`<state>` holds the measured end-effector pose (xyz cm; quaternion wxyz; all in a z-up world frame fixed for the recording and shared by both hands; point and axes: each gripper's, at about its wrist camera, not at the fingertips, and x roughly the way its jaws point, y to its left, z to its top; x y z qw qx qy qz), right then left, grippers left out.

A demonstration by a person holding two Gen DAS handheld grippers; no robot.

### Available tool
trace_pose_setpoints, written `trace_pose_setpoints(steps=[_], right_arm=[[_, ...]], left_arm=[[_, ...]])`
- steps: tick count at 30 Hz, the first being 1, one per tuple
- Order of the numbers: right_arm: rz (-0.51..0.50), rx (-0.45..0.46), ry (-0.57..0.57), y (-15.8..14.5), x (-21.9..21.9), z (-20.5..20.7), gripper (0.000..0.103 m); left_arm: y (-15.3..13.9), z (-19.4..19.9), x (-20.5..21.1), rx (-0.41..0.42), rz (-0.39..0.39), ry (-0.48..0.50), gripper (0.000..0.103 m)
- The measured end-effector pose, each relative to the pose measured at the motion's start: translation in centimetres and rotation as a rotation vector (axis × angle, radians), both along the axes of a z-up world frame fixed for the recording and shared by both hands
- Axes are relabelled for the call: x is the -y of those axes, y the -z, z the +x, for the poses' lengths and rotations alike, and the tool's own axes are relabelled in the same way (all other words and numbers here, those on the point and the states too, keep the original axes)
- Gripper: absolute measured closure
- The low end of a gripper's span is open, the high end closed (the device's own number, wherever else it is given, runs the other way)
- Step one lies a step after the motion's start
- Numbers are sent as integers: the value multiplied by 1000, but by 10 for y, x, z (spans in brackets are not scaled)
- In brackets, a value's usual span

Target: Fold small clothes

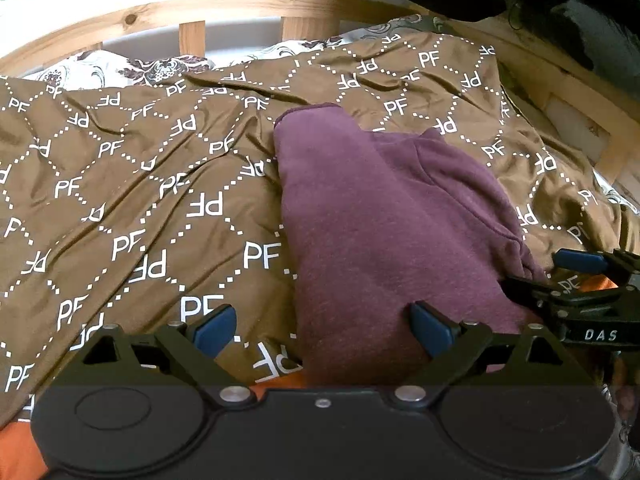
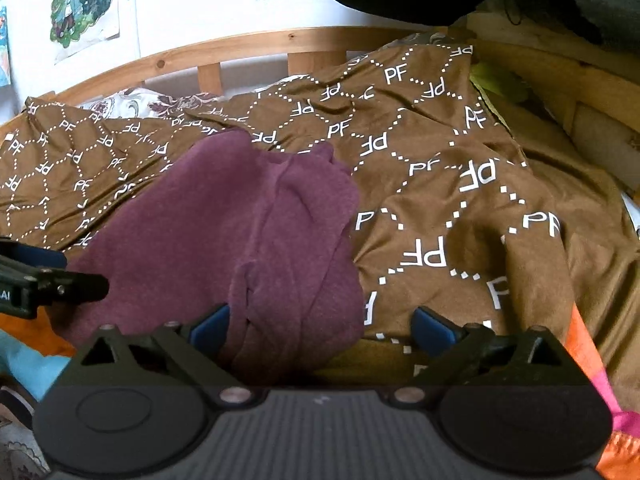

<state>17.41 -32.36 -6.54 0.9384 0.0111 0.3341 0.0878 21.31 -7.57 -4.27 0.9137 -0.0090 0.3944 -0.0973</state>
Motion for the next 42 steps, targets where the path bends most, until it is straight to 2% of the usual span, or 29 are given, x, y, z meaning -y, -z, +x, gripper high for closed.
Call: trace_pose_setpoints(steps=[2, 7, 8, 10, 12, 13, 16, 18, 27, 31, 42], right_arm=[[39, 20, 8, -3, 3, 0, 4], [144, 144, 14, -17, 11, -3, 5], [162, 162, 16, -17, 12, -2, 9], [185, 176, 28, -16, 15, 7, 21], [190, 154, 38, -11, 15, 20, 38], [195, 137, 41, -8, 15, 25, 41], [211, 105, 50, 0, 14, 38, 59], [191, 108, 45, 2, 13, 42, 87], [248, 153, 70, -3, 27, 44, 97], [230, 164, 74, -4, 26, 45, 97], [199, 174, 85, -1, 23, 43, 97]], left_arm=[[0, 0, -1, 0, -1, -4, 8], [1, 1, -4, -12, -14, -17, 6], [1, 2, -4, -15, -18, -20, 6], [2, 2, -4, -20, -20, -24, 5], [2, 3, -4, -21, -18, -23, 5], [1, 3, -4, -22, -15, -21, 5], [1, 3, -3, -20, -6, -20, 5], [1, 2, -2, -16, 1, -18, 5], [-7, 0, 5, 15, 46, 3, 5], [-8, -2, 10, 27, 72, 14, 5], [-11, -3, 1, 13, 6, 28, 6]])
